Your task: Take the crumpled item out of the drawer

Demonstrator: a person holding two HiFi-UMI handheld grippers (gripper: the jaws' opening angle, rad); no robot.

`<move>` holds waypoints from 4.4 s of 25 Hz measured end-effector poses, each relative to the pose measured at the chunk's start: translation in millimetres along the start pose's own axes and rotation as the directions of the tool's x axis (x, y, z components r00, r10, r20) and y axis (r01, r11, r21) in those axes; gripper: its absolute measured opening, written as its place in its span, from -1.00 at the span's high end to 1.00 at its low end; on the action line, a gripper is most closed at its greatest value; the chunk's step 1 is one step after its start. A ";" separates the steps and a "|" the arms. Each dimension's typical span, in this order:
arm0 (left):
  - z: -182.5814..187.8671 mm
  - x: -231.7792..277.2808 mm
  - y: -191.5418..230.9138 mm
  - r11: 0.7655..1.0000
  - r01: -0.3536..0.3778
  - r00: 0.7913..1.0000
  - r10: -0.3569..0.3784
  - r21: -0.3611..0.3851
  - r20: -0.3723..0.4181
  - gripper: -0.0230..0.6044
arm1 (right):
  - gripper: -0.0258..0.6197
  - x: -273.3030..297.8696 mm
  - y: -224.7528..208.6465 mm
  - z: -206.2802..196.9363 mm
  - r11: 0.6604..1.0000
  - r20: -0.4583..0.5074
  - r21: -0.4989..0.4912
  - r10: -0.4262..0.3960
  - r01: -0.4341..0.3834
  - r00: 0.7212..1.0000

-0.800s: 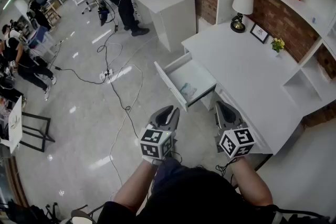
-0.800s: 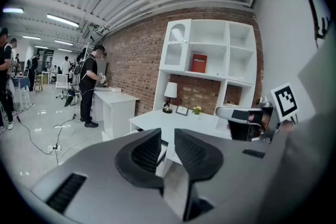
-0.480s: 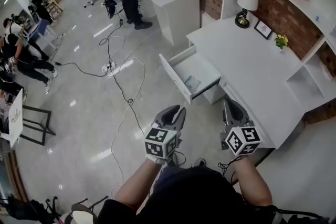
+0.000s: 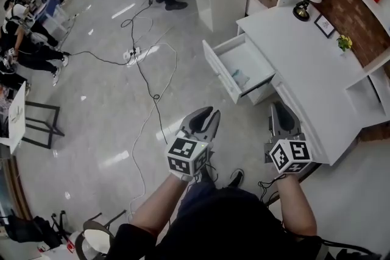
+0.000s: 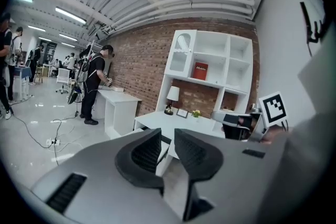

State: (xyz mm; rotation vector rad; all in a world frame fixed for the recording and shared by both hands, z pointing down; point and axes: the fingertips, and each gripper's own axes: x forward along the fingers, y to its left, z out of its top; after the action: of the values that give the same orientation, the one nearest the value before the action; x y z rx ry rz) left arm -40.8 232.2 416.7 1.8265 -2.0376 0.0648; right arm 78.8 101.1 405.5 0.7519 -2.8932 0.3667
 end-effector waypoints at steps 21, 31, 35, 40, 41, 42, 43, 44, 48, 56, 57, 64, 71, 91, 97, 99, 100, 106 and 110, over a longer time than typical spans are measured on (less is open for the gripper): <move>43.6 4.8 75.0 0.991 0.135 0.988 -0.134 -0.003 0.081 0.69 | 0.69 29.0 42.4 8.2 0.988 -0.001 -0.023 -0.156 0.156 0.988; 65.2 67.1 90.7 0.999 0.016 0.999 -0.018 0.034 0.051 0.69 | 0.76 106.4 -7.2 12.5 0.999 -0.004 0.048 -0.023 0.024 1.000; 80.2 105.3 82.4 0.998 -0.027 0.999 0.025 0.055 0.034 0.69 | 0.79 139.0 -44.1 30.5 0.997 0.020 0.072 0.026 -0.027 0.999; 78.6 147.8 72.0 0.996 -0.060 0.998 0.061 0.071 -0.016 0.69 | 0.82 167.8 -84.7 37.4 0.992 0.031 0.113 0.060 -0.063 0.998; 78.5 155.7 71.2 0.995 -0.067 0.997 0.069 0.076 -0.027 0.69 | 0.83 171.9 -90.5 35.9 0.990 0.029 0.122 0.067 -0.070 0.997; 79.4 164.0 69.9 0.994 -0.073 0.997 0.076 0.079 -0.035 0.69 | 0.83 175.2 -96.0 34.4 0.989 0.025 0.130 0.074 -0.077 0.997; 81.1 172.8 67.6 0.994 -0.077 0.996 0.080 0.081 -0.039 0.69 | 0.84 177.7 -101.7 33.2 0.987 0.020 0.134 0.081 -0.083 0.997; 82.1 182.1 64.4 0.994 -0.077 0.996 0.080 0.084 -0.042 0.69 | 0.84 179.5 -107.7 32.2 0.987 0.013 0.136 0.086 -0.087 0.996; 77.6 217.3 47.8 0.995 -0.041 0.996 0.048 0.091 -0.077 0.69 | 0.86 184.7 -133.9 30.0 0.987 -0.009 0.143 0.081 -0.079 0.997; 73.6 278.7 44.3 0.992 0.061 0.993 -0.049 0.114 -0.109 0.69 | 0.87 201.5 -171.6 25.2 0.987 -0.024 0.159 0.010 -0.006 1.000; 73.0 287.0 47.6 0.990 0.071 0.992 -0.057 0.122 -0.116 0.69 | 0.88 205.3 -174.4 24.5 0.988 -0.026 0.157 0.001 0.003 1.000; 60.2 344.7 71.7 0.966 0.222 0.961 -0.193 0.136 -0.199 0.69 | 0.88 232.2 -192.7 14.7 0.980 -0.084 0.137 -0.136 0.146 0.987; 30.8 420.7 120.8 0.906 0.367 0.894 -0.281 0.212 -0.348 0.69 | 0.88 260.9 -211.4 6.6 0.941 -0.132 0.131 -0.295 0.312 0.946; -271.2 476.1 113.7 0.203 0.964 0.185 -0.051 0.171 -0.981 0.68 | 0.88 156.6 -269.0 -92.8 0.703 -0.332 0.260 -0.578 0.661 0.745; -279.8 450.8 109.1 0.056 0.991 0.116 0.095 0.122 -0.989 0.63 | 0.88 115.4 -251.0 -66.6 0.662 -0.361 0.258 -0.609 0.703 0.706; -273.3 438.0 104.4 -0.008 0.991 0.136 0.136 0.136 -0.981 0.63 | 0.88 98.1 -239.1 -48.1 0.651 -0.368 0.251 -0.620 0.716 0.693; -284.9 443.5 109.7 -0.012 0.990 0.137 0.157 0.137 -0.978 0.63 | 0.88 99.1 -243.2 -57.1 0.649 -0.372 0.253 -0.619 0.717 0.691; -348.9 503.3 139.6 0.151 0.976 0.129 0.170 0.155 -0.977 0.76 | 0.88 131.1 -287.8 -139.5 0.656 -0.396 0.284 -0.584 0.699 0.709; -318.0 517.6 133.9 0.206 0.940 0.256 0.106 0.273 -0.961 0.88 | 0.88 145.6 -283.3 -127.4 0.691 -0.382 0.284 -0.554 0.664 0.740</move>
State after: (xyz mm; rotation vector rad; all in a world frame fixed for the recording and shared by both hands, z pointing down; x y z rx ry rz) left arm -119.6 -142.9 906.6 2.1209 -0.2654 1.8723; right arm 100.5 -172.2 611.9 1.5411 -2.1365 0.9030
